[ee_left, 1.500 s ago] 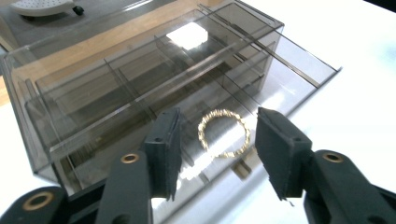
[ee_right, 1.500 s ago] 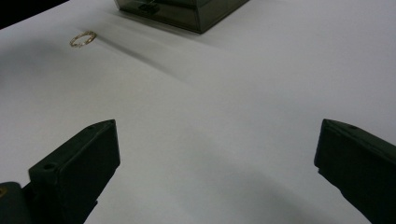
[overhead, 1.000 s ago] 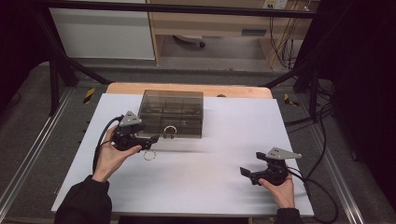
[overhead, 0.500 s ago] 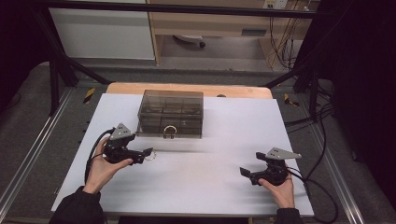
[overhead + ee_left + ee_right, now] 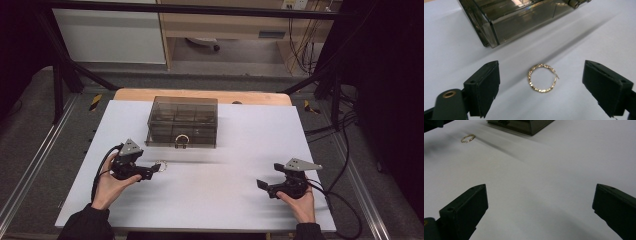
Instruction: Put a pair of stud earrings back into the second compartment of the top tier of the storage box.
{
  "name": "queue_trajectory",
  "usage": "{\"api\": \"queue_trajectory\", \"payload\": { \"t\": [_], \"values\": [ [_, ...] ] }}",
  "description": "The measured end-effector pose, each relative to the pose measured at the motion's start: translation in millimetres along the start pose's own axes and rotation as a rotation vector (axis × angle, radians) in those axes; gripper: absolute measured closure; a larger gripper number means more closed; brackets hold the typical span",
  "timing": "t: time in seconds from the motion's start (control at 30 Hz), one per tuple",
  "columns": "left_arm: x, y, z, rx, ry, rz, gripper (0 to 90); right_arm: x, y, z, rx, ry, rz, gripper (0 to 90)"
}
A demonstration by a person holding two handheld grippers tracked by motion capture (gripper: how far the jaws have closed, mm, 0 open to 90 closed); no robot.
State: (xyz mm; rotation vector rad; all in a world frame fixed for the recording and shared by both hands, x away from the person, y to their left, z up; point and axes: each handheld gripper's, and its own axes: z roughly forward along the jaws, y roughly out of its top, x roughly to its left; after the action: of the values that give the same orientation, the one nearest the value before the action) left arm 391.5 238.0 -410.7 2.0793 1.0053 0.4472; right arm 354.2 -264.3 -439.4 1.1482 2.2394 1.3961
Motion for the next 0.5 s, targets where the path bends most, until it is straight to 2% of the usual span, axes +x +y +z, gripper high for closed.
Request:
{"api": "queue_trajectory", "payload": {
  "t": [0.17, 0.2, 0.23, 0.3, 0.5],
  "values": [
    [5.7, -4.0, 9.0, 0.016, 0.021, -0.009, 24.7, -0.1, -0.1, 0.3, 0.001, -0.002, 0.0, 0.6],
    [6.9, -4.7, 11.3, 0.024, 0.025, -0.007, 24.7, -0.1, -0.1, 0.3, 0.001, -0.002, 0.0, 0.6],
    [8.3, -5.7, 16.3, 0.041, 0.039, 0.0, 28.4, -0.1, -0.2, 0.6, 0.001, -0.001, -0.002, 0.6],
    [8.7, -6.1, 18.5, 0.049, 0.042, 0.002, 29.8, 0.0, -0.2, 0.6, 0.002, -0.001, -0.002, 0.6],
    [10.8, -6.8, 27.6, 0.069, 0.054, 0.006, 42.6, 0.0, -0.3, 1.1, 0.005, -0.002, -0.001, 0.6]
  ]
}}
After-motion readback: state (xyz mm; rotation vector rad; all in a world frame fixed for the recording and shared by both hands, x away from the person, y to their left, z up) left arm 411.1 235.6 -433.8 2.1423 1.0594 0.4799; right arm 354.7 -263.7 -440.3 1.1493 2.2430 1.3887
